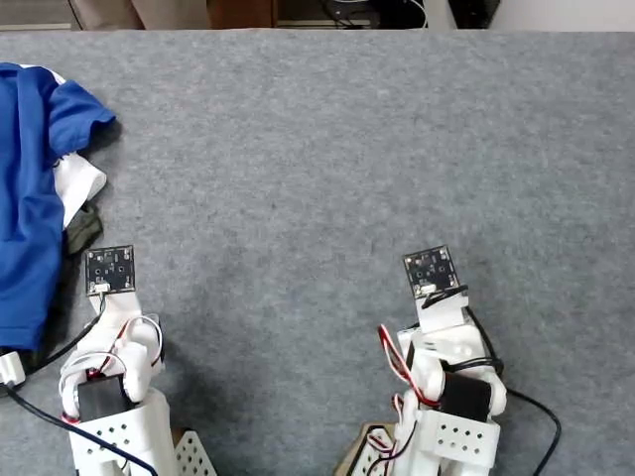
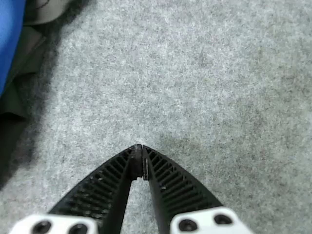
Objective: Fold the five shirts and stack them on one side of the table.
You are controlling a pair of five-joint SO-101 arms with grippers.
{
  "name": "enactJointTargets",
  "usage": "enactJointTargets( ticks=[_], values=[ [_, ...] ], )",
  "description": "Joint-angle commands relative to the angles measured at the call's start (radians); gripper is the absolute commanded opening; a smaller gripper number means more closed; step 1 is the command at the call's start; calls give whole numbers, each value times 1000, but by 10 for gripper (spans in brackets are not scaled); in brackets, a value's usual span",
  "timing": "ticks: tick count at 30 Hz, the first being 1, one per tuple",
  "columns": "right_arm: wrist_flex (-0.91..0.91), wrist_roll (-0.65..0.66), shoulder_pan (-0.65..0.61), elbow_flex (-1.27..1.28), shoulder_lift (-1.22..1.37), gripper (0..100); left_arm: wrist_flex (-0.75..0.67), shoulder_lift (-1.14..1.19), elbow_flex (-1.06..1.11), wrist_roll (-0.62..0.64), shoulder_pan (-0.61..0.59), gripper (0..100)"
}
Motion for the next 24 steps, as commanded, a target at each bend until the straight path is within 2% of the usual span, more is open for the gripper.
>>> enactJointTargets(
  ticks=[1, 5, 9, 13, 18, 21, 24],
  values=[
    [5, 0, -10, -1, -110, 6, -8, -2, 11, 3, 28, 19],
    [3, 5, -10, -5, -110, 6, -11, -2, 2, -3, 14, 19],
    [14, 0, -8, -81, -102, 5, -18, -4, -91, -6, -138, 19],
    [77, 3, -4, -209, -101, 5, -23, 5, -262, -181, -201, 19],
    [97, 6, -36, -417, -99, 5, -17, 19, -493, -213, -331, 19],
    [101, 66, -110, -555, -36, 5, -17, 120, -617, -213, -393, 19],
    [101, 107, -120, -682, 116, 5, 5, 335, -781, -213, -446, 18]
  ],
)
